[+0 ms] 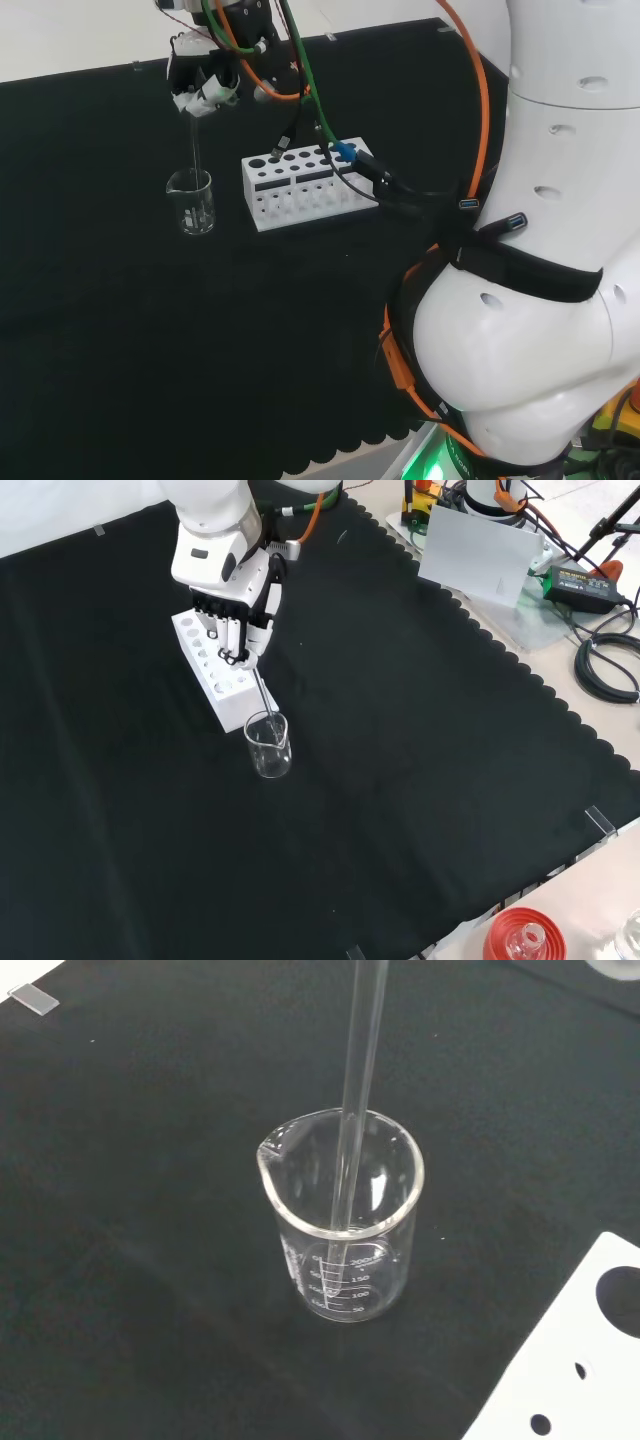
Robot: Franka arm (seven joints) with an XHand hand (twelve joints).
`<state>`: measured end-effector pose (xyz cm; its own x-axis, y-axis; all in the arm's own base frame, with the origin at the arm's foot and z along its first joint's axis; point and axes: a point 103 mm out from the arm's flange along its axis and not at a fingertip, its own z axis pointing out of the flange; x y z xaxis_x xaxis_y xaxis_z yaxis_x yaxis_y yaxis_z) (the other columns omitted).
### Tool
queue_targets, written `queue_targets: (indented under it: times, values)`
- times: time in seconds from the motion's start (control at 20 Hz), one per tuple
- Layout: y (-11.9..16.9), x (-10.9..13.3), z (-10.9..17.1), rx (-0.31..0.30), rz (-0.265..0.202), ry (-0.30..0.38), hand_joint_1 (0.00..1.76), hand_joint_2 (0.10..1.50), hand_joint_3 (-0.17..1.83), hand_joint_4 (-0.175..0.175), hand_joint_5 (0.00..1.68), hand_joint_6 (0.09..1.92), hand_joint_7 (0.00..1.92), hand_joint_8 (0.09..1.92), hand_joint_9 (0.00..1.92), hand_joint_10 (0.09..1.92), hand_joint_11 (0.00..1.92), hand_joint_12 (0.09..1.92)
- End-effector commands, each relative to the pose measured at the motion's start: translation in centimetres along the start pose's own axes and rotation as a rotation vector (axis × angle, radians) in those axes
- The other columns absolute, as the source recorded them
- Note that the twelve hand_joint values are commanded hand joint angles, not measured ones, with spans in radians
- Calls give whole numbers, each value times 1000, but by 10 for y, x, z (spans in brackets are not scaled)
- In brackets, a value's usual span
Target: Stir in the beaker to the left of the white test tube rack with the glass rod.
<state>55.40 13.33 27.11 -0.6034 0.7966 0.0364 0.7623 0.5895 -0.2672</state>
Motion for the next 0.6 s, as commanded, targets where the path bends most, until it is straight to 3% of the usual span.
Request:
queue_targets:
  times: [0.05, 0.6]
  values:
    - [31, 2, -10, -5, -12, 13, 1292, 1134, -175, -175, 1089, 836, 1136, 854, 1669, 577, 1579, 715]
    - [34, -17, -20, -13, -16, -26, 1292, 1134, -175, -175, 1090, 835, 1136, 854, 1669, 576, 1580, 716]
